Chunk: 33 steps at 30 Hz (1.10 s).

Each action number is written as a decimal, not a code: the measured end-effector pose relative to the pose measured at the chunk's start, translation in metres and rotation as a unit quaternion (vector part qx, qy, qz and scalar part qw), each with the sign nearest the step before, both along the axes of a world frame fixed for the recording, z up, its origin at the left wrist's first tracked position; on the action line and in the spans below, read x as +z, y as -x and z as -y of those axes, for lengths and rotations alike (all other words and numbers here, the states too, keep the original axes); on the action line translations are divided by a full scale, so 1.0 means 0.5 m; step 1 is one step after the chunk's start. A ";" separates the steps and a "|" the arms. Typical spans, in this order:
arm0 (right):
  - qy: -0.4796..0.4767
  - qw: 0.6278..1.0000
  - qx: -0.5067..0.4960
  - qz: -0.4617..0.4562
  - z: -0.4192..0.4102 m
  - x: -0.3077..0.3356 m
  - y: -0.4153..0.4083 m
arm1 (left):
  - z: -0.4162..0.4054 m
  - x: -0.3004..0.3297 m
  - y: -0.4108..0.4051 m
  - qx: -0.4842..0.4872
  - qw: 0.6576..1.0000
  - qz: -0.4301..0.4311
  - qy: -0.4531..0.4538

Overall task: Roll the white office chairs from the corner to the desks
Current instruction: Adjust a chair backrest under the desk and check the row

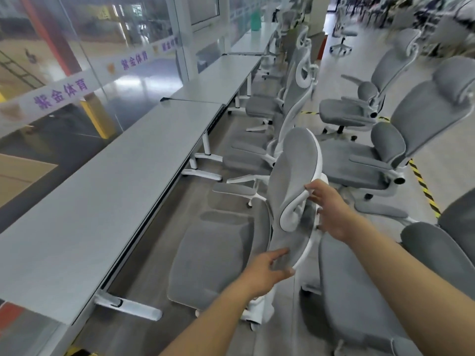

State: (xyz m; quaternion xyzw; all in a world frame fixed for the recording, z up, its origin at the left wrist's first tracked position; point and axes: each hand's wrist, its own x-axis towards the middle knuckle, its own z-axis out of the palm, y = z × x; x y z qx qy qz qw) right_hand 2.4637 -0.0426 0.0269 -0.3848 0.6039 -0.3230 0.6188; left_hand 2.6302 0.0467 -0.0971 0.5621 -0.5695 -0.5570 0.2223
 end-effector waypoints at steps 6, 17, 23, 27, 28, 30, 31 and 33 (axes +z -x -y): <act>0.008 1.000 -0.025 0.013 0.003 -0.007 -0.001 | 0.004 -0.012 0.021 -0.003 1.000 0.013 0.009; -0.016 0.995 -0.095 0.025 -0.034 -0.005 -0.032 | 0.003 -0.013 0.000 -0.050 0.998 0.030 0.037; -0.023 0.992 -0.125 0.009 -0.044 -0.026 -0.044 | -0.001 -0.027 -0.015 -0.064 0.996 0.035 0.052; -0.004 0.990 -0.143 0.014 -0.049 -0.027 -0.050 | -0.001 -0.020 -0.021 -0.065 0.997 0.018 0.040; -0.002 0.990 -0.142 0.017 -0.050 -0.024 -0.051 | -0.004 -0.016 -0.021 -0.062 0.997 0.014 0.033; -0.003 0.991 -0.129 0.025 -0.063 -0.018 -0.046 | -0.012 -0.002 -0.019 -0.050 0.999 0.005 0.018; -0.011 0.992 -0.122 0.032 -0.073 -0.020 -0.036 | -0.019 0.008 -0.016 -0.040 0.999 -0.006 0.013; -0.023 0.991 -0.121 0.042 -0.110 -0.018 -0.006 | -0.051 0.039 -0.007 -0.015 0.999 -0.018 0.032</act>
